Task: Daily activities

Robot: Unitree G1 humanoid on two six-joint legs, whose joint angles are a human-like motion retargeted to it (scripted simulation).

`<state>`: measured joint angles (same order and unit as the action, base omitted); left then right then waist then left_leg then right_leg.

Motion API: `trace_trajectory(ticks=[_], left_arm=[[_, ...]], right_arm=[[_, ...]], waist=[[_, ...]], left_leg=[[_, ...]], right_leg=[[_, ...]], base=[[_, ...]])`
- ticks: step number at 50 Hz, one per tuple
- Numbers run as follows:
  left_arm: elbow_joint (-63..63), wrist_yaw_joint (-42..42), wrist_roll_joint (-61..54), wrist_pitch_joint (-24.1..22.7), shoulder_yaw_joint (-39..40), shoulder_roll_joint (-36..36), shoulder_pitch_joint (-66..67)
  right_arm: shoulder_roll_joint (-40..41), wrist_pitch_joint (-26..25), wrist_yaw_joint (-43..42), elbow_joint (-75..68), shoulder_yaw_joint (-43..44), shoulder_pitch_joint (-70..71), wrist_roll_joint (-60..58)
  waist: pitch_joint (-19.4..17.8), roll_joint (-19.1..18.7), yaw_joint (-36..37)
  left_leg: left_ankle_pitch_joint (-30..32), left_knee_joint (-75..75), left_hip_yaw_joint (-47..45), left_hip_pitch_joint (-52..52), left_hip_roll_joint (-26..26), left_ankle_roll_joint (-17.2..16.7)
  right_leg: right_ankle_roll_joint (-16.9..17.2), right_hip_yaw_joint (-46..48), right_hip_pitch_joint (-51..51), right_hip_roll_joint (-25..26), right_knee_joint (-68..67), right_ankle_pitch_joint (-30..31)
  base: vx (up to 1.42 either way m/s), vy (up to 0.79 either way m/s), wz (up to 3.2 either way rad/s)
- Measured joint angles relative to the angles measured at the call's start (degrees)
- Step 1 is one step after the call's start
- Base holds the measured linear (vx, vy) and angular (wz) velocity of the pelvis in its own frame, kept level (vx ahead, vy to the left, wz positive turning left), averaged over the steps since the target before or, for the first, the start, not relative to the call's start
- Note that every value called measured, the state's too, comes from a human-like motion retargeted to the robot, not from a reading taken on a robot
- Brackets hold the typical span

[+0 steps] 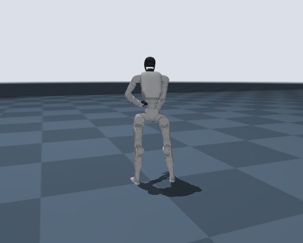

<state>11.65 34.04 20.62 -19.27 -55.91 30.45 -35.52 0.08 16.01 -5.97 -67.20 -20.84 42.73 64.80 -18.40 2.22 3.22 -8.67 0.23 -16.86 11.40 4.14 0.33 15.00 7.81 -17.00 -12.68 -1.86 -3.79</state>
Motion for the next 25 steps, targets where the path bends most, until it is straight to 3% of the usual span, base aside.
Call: trace_trajectory(ticks=[25], left_arm=[[20.7,4.0,5.5,0.8,-5.7,-14.9,-23.5]], right_arm=[[-0.6,2.2,-2.8,-3.5,-2.2,7.0,-6.8]], waist=[[-3.8,-0.6,-5.5]], left_leg=[[1.6,-0.6,0.8,1.4,1.5,-1.4]], right_leg=[[-0.1,-2.2,-1.2,1.9,2.1,1.1]], base=[[0.0,0.0,0.0]])
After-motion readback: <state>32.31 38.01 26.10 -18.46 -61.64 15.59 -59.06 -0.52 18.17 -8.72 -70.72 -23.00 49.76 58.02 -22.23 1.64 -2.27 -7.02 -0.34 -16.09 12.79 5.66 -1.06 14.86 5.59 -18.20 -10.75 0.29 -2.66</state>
